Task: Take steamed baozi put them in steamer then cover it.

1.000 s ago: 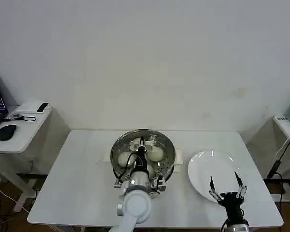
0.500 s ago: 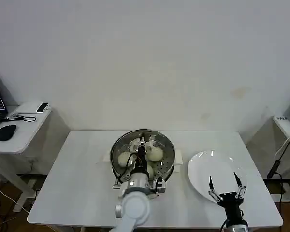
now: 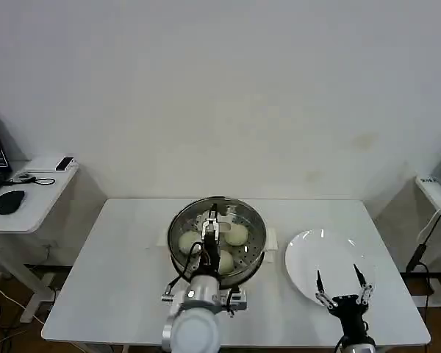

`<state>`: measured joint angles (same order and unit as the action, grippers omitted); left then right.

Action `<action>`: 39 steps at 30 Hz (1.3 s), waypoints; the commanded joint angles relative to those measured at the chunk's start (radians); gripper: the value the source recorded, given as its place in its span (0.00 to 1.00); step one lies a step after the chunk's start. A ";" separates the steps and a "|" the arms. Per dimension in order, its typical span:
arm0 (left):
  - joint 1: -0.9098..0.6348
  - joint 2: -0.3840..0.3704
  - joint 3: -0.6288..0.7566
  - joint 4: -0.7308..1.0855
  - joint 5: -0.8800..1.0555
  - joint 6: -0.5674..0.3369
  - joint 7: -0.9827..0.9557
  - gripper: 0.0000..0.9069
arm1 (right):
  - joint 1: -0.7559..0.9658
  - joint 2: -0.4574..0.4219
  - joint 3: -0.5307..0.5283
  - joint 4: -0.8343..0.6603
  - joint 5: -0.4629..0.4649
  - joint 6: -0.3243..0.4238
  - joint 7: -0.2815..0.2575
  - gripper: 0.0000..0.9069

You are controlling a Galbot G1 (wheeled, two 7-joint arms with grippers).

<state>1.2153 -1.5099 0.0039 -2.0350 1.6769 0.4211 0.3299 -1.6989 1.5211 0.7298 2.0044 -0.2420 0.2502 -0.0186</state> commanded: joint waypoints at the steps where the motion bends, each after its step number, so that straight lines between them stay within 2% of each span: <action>1: 0.121 0.067 -0.034 -0.162 -0.086 -0.027 -0.061 1.00 | -0.003 -0.004 -0.006 -0.004 0.006 0.001 0.001 1.00; 3: 0.143 0.091 -0.081 -0.180 -0.198 -0.066 -0.137 1.00 | -0.002 -0.006 -0.012 -0.007 0.015 0.000 -0.002 1.00; 6: 0.210 0.131 -0.177 -0.245 -0.417 -0.082 -0.214 1.00 | -0.004 -0.027 -0.029 -0.027 0.124 -0.013 -0.025 1.00; 7: 0.222 0.144 -0.189 -0.256 -0.474 -0.082 -0.258 1.00 | -0.005 -0.031 -0.032 -0.030 0.135 -0.015 -0.030 1.00; 10: 0.281 0.152 -0.266 -0.269 -0.807 -0.113 -0.406 1.00 | -0.018 -0.056 -0.038 -0.047 0.189 -0.003 -0.036 1.00; 12: 0.307 0.159 -0.318 -0.251 -1.053 -0.183 -0.515 1.00 | -0.017 -0.060 -0.050 -0.050 0.205 -0.002 -0.038 1.00; 13: 0.344 0.178 -0.397 -0.216 -1.256 -0.279 -0.570 1.00 | -0.016 -0.058 -0.065 -0.040 0.206 -0.008 -0.039 1.00; 14: 0.367 0.182 -0.454 -0.191 -1.379 -0.366 -0.569 1.00 | -0.017 -0.059 -0.074 -0.037 0.208 -0.008 -0.041 1.00; 16: 0.407 0.171 -0.531 -0.148 -1.545 -0.472 -0.577 1.00 | -0.020 -0.066 -0.078 -0.032 0.212 -0.010 -0.045 1.00; 19: 0.461 0.172 -0.602 -0.122 -1.731 -0.500 -0.594 1.00 | -0.029 -0.073 -0.083 -0.019 0.217 -0.017 -0.048 1.00; 23: 0.518 0.142 -0.641 -0.107 -1.731 -0.538 -0.595 1.00 | -0.055 -0.087 -0.094 0.001 0.212 -0.029 -0.055 1.00; 27: 0.586 0.128 -0.606 -0.146 -1.756 -0.486 -0.532 1.00 | -0.074 -0.106 -0.093 0.024 0.222 -0.041 -0.063 1.00; 30: 0.631 0.122 -0.587 -0.155 -1.789 -0.513 -0.525 1.00 | -0.092 -0.142 -0.092 0.040 0.285 -0.081 -0.081 1.00; 34: 0.650 0.124 -0.597 -0.125 -1.801 -0.539 -0.523 1.00 | -0.100 -0.171 -0.093 0.043 0.322 -0.115 -0.095 1.00; 39: 0.588 0.123 -0.624 -0.022 -1.765 -0.567 -0.509 1.00 | -0.100 -0.185 -0.103 0.051 0.328 -0.135 -0.118 1.00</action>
<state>1.7635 -1.3826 -0.5531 -2.1627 0.0704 -0.0566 -0.1728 -1.7829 1.3826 0.6384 2.0334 0.0187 0.1724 -0.1041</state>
